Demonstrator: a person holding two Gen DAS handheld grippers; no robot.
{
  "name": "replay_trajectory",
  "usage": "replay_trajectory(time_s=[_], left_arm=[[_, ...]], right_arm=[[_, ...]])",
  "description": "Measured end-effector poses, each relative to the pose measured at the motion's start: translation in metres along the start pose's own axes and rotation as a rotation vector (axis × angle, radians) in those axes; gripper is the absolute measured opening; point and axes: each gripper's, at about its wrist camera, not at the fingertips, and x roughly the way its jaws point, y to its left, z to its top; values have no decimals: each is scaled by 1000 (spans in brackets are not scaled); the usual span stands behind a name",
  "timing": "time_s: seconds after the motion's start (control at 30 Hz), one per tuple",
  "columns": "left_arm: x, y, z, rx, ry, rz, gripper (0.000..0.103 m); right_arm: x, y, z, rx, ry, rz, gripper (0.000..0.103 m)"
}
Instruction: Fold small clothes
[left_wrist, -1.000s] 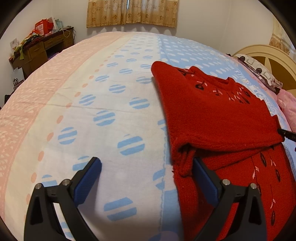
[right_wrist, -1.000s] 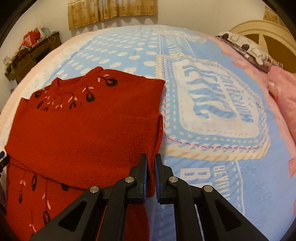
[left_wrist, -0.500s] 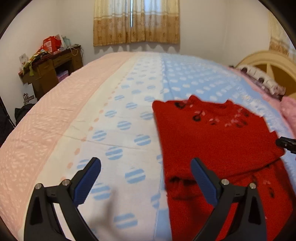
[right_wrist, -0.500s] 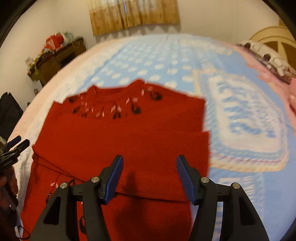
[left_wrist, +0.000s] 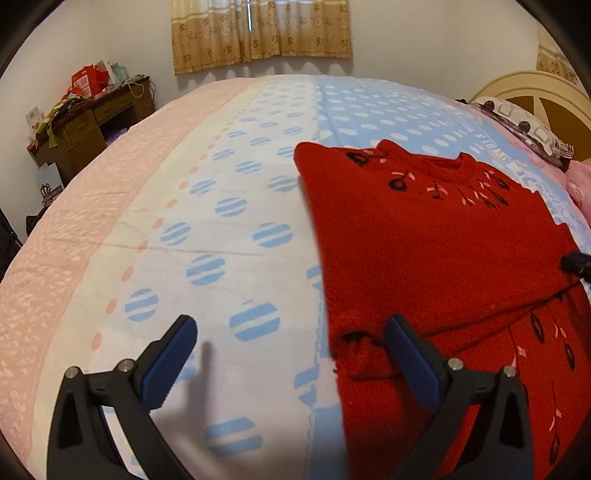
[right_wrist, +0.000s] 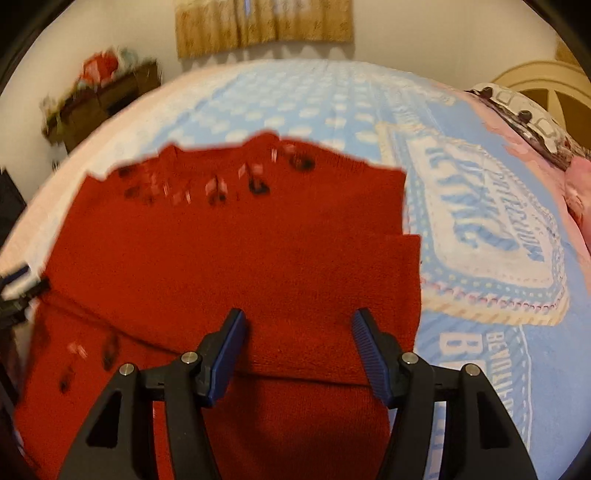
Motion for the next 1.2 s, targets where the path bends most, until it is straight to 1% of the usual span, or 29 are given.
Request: replay_trajectory(time_s=[0.07,0.17,0.27,0.4,0.53,0.67,0.87,1.03,1.2], left_arm=[[-1,-1,-2,3,7,-1,103],[-7,-1,-4,-3,8,-11,103],[-15,-2,-6,1,-6,-23,103],[-17,-4,-9,4,1,-28,103],[-24,-3,-11,-1,-12,-34,103],[-30,-4,-12,-2,-20,-35,103],[-56,-5,-16,-7,-70,-59,103],[-89,-3,-22,-19,-133,-84,103],[-121,-5,-36,-5,-188,-87,103]], right_arm=[[-2,-1,-1,0,-11,5,62],[-10,-5,-1,39,-16,15,62],[-13,0,-4,13,-14,-2,63],[-16,6,-9,-31,-26,-30,64],[-19,2,-11,-9,-34,-21,64],[-24,3,-12,-17,-50,-38,64],[-42,6,-17,-7,-64,-40,65],[-66,12,-29,7,-98,-7,65],[-88,25,-43,-25,-122,13,66]])
